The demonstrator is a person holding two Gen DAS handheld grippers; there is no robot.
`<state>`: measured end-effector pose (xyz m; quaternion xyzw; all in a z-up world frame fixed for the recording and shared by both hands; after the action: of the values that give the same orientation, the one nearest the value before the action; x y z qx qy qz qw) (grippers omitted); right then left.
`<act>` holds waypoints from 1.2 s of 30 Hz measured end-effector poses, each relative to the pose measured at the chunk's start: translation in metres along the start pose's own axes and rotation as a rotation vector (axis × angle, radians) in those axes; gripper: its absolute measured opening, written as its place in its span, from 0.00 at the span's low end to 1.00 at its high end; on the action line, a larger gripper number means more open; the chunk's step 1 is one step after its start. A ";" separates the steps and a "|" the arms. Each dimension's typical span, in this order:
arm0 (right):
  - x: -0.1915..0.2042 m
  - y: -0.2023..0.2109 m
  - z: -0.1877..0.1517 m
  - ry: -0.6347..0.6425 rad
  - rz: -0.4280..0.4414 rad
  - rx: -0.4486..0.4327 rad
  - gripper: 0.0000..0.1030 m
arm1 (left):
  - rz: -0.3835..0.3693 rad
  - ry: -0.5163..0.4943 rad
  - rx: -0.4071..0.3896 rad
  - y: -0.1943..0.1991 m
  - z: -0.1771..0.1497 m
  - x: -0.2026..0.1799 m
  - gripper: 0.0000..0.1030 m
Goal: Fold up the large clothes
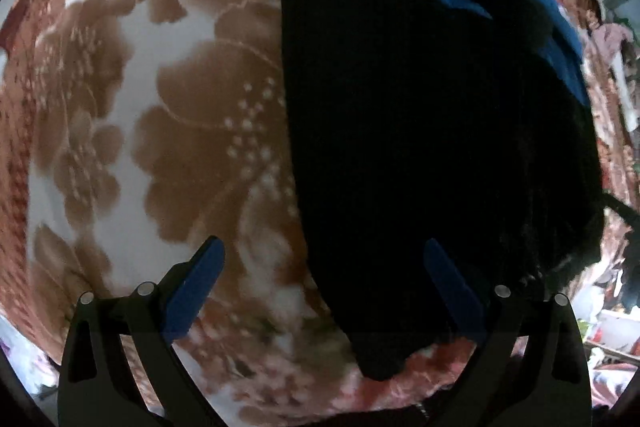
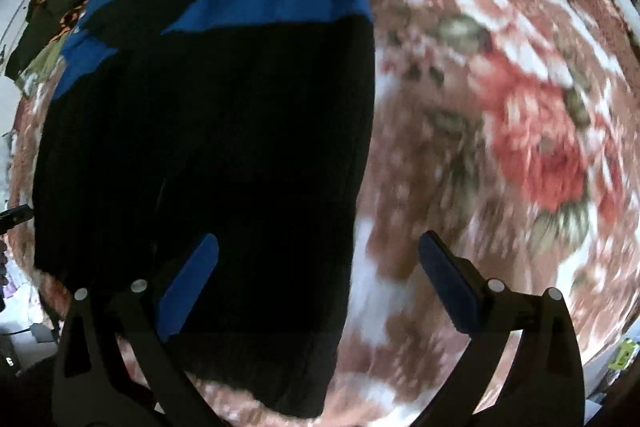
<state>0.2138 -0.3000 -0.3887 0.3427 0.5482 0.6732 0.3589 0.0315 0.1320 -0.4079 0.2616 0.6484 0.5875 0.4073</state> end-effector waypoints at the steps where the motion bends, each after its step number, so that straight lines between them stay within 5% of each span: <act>1: 0.004 0.000 -0.008 0.008 0.001 0.014 0.95 | -0.010 0.002 0.006 -0.001 -0.004 -0.001 0.95; 9: 0.017 -0.007 -0.047 -0.060 0.041 0.070 0.95 | -0.066 0.025 0.052 -0.015 -0.025 -0.006 0.95; 16: 0.028 -0.014 -0.053 -0.031 0.010 0.082 0.84 | -0.076 0.054 0.075 -0.018 -0.051 -0.010 0.93; 21: 0.052 -0.020 -0.053 -0.041 0.059 0.086 0.63 | -0.132 0.054 0.111 -0.020 -0.064 -0.024 0.65; 26: 0.065 -0.020 -0.056 -0.022 0.084 0.081 0.54 | -0.172 0.091 0.121 -0.026 -0.066 -0.030 0.58; 30: 0.065 -0.020 -0.056 0.003 0.103 0.076 0.34 | -0.181 0.029 0.123 -0.021 -0.061 -0.029 0.27; 36: 0.080 -0.010 -0.049 0.047 0.106 0.065 0.24 | -0.208 -0.007 0.110 -0.009 -0.059 -0.047 0.19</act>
<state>0.1318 -0.2538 -0.4010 0.3667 0.5590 0.6810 0.2987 0.0089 0.0594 -0.4077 0.2169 0.7017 0.5048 0.4536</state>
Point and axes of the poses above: each gripper's, at about its wrist camera, not at the fingertips, and y roughly against the way its jaws point, x to its left, z to its top, the point moved 10 cm from there along -y, roughly the way its jaws point, and after that the axes turned 14 degrees about y, right-handed, at the moved point
